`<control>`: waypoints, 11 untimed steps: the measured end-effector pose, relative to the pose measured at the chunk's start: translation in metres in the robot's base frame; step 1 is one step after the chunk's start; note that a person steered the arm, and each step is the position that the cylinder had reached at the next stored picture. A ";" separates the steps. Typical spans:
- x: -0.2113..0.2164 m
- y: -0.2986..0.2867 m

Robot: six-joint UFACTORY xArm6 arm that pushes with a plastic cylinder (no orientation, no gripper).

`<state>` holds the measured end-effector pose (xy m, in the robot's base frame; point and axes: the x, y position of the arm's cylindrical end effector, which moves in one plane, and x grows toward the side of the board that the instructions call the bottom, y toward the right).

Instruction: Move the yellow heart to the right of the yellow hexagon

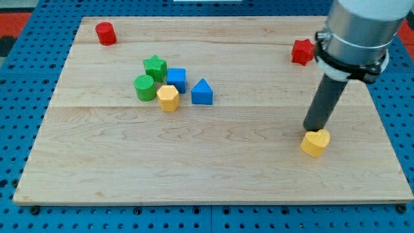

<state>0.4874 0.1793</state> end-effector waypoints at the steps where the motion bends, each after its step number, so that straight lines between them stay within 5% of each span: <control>1: -0.021 0.000; 2: -0.024 0.005; 3: -0.023 0.077; 4: 0.057 0.121; 5: 0.080 0.061; 8: -0.024 -0.085; 11: -0.027 -0.140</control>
<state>0.4604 0.0393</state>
